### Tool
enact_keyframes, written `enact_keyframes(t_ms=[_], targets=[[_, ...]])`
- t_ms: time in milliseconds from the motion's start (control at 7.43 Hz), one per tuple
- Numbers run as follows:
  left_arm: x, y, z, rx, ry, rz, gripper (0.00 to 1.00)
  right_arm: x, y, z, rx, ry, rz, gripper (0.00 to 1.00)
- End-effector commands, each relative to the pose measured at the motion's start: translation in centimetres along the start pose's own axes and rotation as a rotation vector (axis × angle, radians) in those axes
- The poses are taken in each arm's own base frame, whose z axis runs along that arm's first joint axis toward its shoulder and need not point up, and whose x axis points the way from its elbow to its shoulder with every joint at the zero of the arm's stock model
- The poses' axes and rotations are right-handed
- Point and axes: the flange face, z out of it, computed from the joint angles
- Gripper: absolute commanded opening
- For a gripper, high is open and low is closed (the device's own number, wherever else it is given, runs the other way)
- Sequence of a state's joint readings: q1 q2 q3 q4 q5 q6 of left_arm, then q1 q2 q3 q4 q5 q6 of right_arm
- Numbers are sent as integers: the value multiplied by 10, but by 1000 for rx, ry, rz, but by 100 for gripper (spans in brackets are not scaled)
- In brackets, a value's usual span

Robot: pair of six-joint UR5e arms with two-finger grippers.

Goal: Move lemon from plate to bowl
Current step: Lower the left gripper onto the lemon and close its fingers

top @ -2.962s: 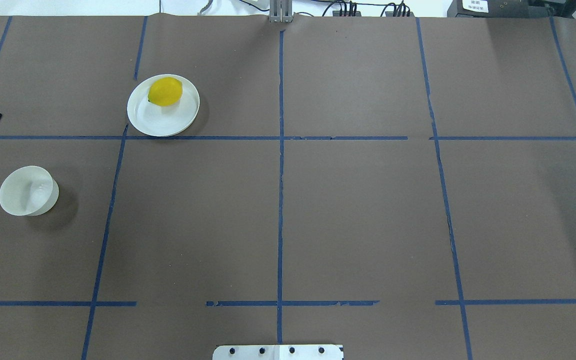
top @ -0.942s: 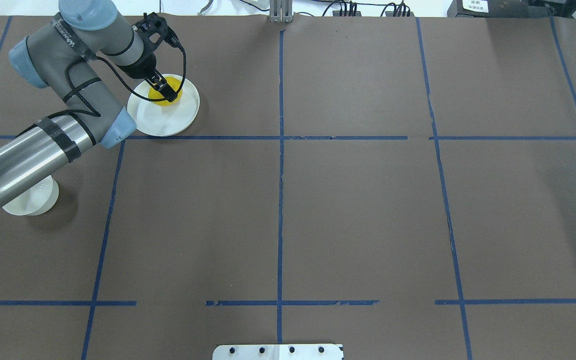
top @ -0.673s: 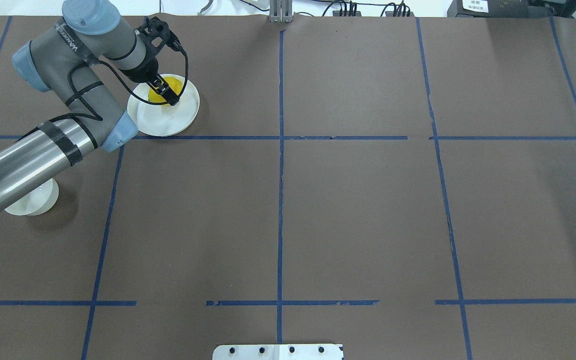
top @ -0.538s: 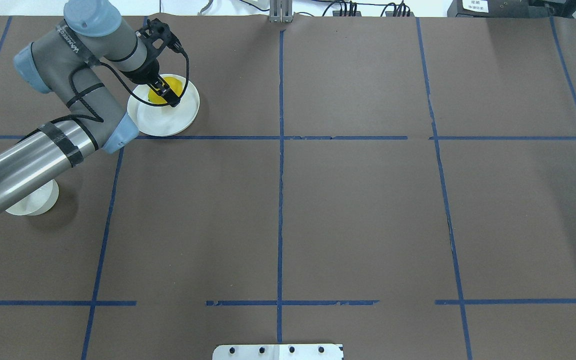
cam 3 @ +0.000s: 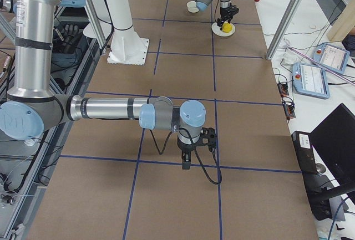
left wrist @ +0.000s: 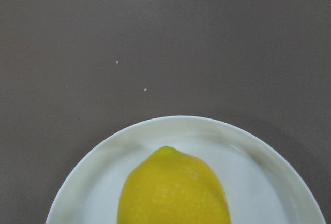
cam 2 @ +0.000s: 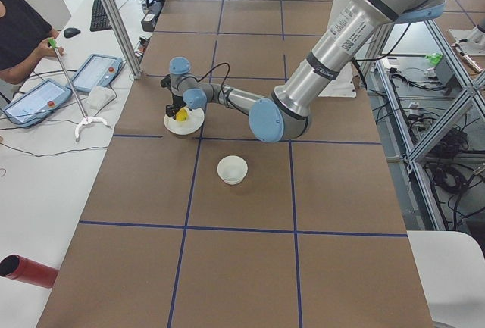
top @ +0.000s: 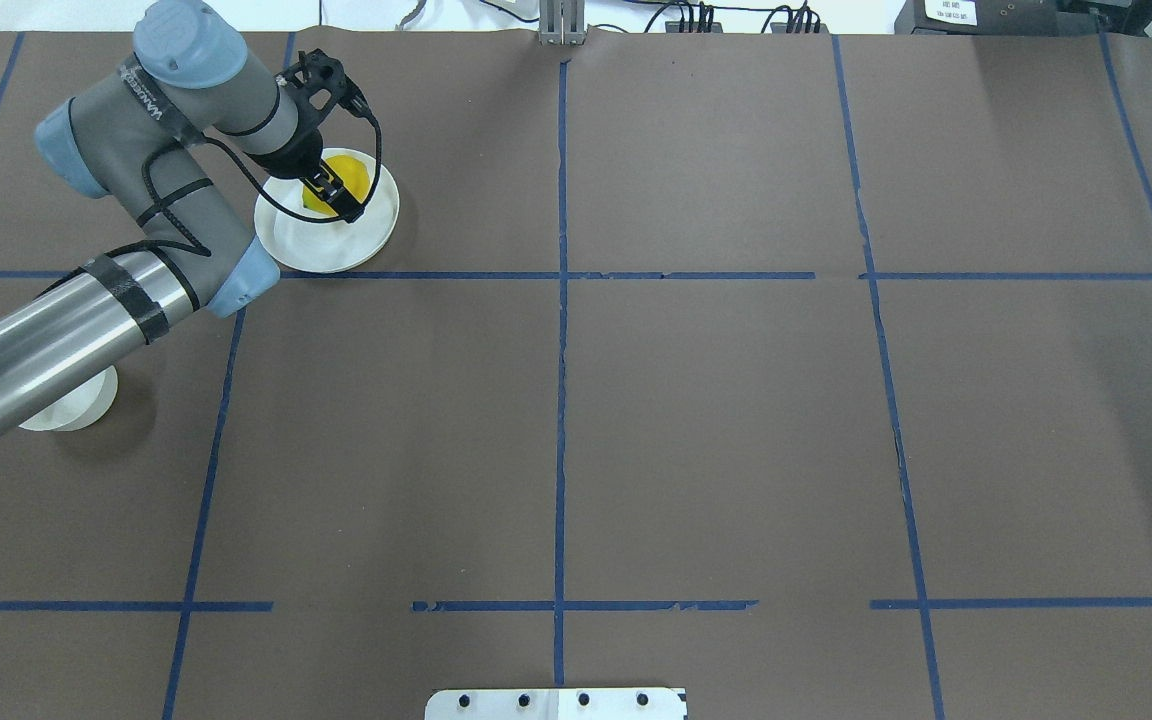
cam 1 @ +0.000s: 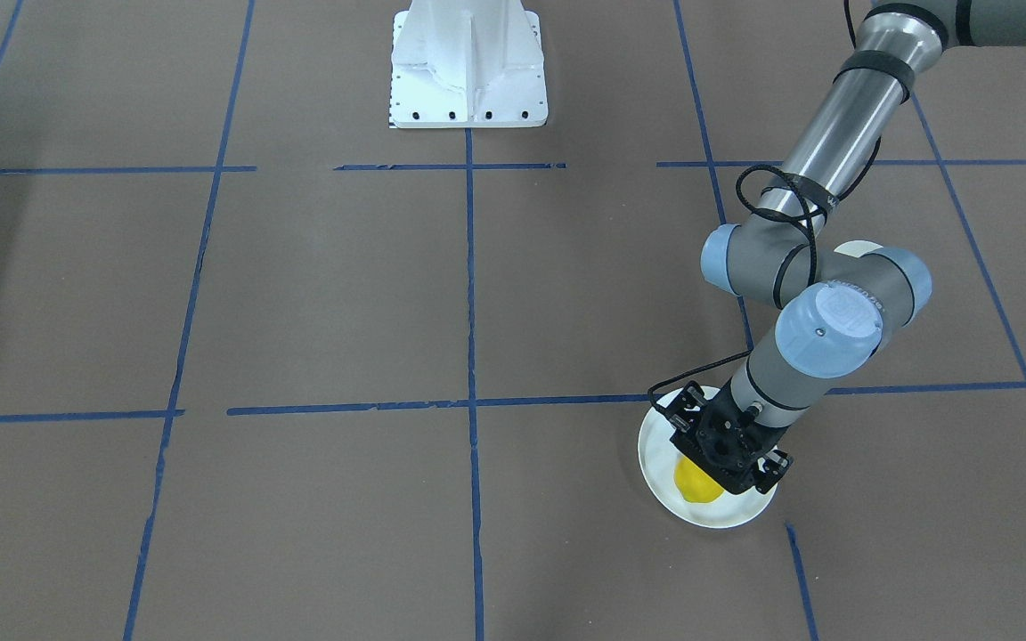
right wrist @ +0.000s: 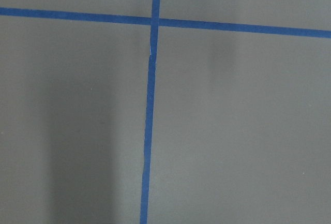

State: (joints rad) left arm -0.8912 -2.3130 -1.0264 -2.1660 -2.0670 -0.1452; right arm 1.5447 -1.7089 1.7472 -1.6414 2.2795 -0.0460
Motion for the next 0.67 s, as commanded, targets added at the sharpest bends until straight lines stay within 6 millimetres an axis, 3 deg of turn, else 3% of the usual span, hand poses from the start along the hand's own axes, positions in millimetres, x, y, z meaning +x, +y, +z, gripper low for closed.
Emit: enact_keyframes(t_ms=[0,404,538], targets=[[-1,1,2,0,-1,1,74,0,0,0,0,0,0,100],[-4,-2,-5,25,1,4,17,0,0,0,0,0,0,100],[-10,-8,-24,63,1,-53,11,0,0,0,0,0,0,100]])
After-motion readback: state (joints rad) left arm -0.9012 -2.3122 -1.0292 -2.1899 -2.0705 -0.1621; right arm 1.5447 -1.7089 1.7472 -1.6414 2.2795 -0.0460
